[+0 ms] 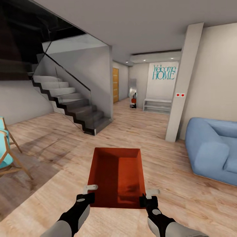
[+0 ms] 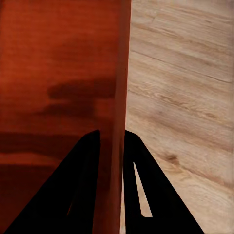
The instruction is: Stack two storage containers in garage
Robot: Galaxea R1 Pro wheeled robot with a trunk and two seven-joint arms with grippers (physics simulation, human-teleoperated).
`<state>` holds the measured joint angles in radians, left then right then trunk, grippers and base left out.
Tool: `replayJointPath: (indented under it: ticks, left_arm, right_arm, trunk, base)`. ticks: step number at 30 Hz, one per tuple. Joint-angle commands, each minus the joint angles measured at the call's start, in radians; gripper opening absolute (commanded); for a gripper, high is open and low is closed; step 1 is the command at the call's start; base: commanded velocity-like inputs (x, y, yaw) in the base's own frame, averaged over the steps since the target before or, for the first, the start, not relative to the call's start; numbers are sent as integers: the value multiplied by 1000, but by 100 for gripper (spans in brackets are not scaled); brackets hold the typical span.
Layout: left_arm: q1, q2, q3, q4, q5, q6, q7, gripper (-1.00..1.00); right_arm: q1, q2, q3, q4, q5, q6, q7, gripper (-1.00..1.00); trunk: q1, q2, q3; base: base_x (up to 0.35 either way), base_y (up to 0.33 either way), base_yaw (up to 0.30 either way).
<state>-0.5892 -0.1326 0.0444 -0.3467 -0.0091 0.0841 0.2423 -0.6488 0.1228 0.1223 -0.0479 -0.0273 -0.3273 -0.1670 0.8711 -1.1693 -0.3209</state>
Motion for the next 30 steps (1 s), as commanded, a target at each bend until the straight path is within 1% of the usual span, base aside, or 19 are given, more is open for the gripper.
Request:
replayJointPath:
  ticks: [1,27,30]
  left_arm:
    - [0,-1,10,1,9,6,5,-100]
    - [0,-1,9,2,9,6,6,-100]
    - [0,-1,9,2,9,6,6,-100]
  right_arm:
    - [-2,0,-23,-3,-8,-7,-9,-100]
    - [-2,0,-21,-3,-8,-6,-9,-100]
    - [-2,0,-22,-3,-8,-6,-9,-100]
  trunk:
    - [1,-1,-1]
    - [1,-1,-1]
    - [1,-1,-1]
  base:
    - [321,0,-4]
    - [321,0,-1]
    - [322,0,-109]
